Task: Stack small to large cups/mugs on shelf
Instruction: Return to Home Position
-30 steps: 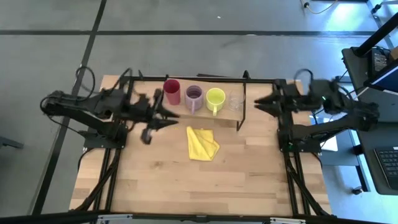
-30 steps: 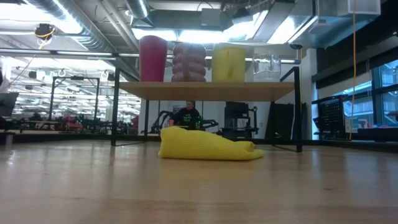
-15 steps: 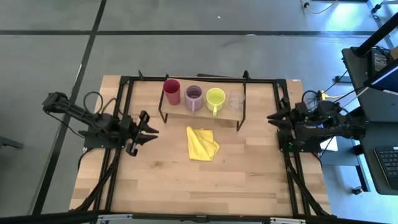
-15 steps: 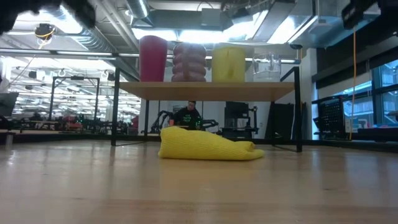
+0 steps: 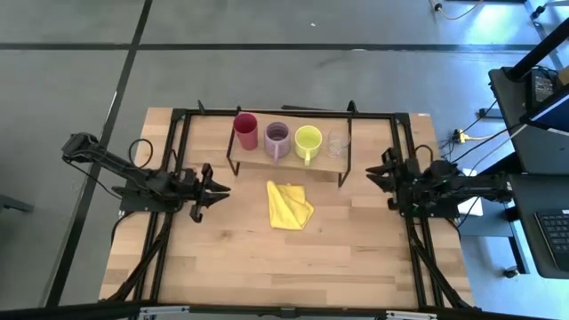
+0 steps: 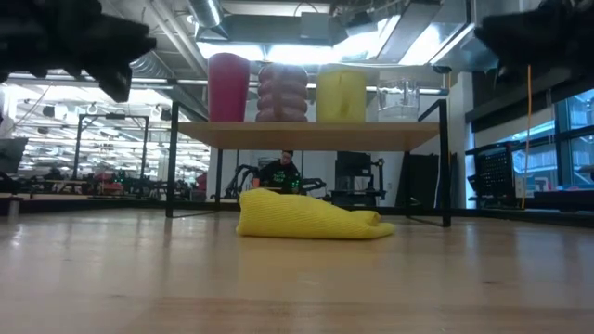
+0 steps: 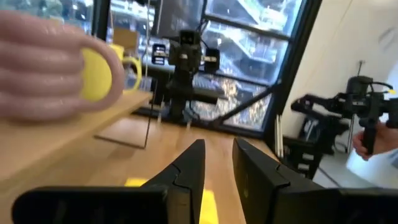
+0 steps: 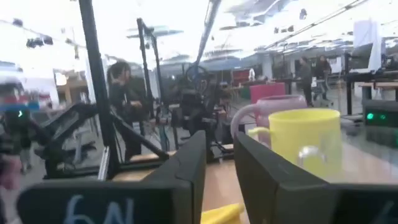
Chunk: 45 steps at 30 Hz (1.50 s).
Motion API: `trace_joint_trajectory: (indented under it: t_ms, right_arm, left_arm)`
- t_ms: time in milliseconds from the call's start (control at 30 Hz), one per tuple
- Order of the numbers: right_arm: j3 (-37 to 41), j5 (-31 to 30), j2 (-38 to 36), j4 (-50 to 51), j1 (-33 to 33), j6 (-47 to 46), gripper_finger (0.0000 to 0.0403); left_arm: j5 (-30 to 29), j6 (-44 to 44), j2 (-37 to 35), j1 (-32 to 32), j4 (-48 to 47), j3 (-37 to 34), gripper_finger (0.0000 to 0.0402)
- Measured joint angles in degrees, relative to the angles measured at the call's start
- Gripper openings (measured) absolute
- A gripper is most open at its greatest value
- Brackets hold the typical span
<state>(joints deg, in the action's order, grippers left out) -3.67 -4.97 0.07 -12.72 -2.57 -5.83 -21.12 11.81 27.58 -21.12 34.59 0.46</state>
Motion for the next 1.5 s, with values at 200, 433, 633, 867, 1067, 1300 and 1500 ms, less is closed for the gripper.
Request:
trace_joint_trajectory:
  t_ms: [200,433,633,867,1067,1300,1500]
  right_arm:
    - [2.88,-2.56,0.42,6.90,0.04,-12.69,0.0084]
    - [2.79,3.64,1.01,11.58,0.02,-22.37,0.0084]
    - [2.79,3.58,1.03,11.72,0.04,-22.34,0.0084]
    - [2.79,3.58,1.03,11.75,0.04,-22.25,0.0084]
    - [2.79,3.56,1.03,11.77,0.04,-22.23,0.0084]
    - [2.77,3.54,1.03,11.79,0.04,-22.20,0.0084]
    - [2.77,3.54,1.03,11.79,0.04,-22.20,0.0084]
  left_arm:
    - [1.11,-1.15,0.12,-0.02,-4.95,0.01,0.0076]
    - [1.13,-1.88,0.15,0.00,-5.78,0.01,0.0076]
    - [1.16,-1.88,0.15,-0.02,-5.82,0.01,0.0076]
    - [1.18,-1.88,0.15,0.00,-5.84,0.01,0.0076]
    - [1.18,-1.88,0.15,0.00,-5.84,0.01,0.0076]
    - [1.18,-1.88,0.15,0.00,-5.84,0.01,0.0076]
    - [1.19,-1.88,0.15,-0.01,-5.86,0.01,0.0076]
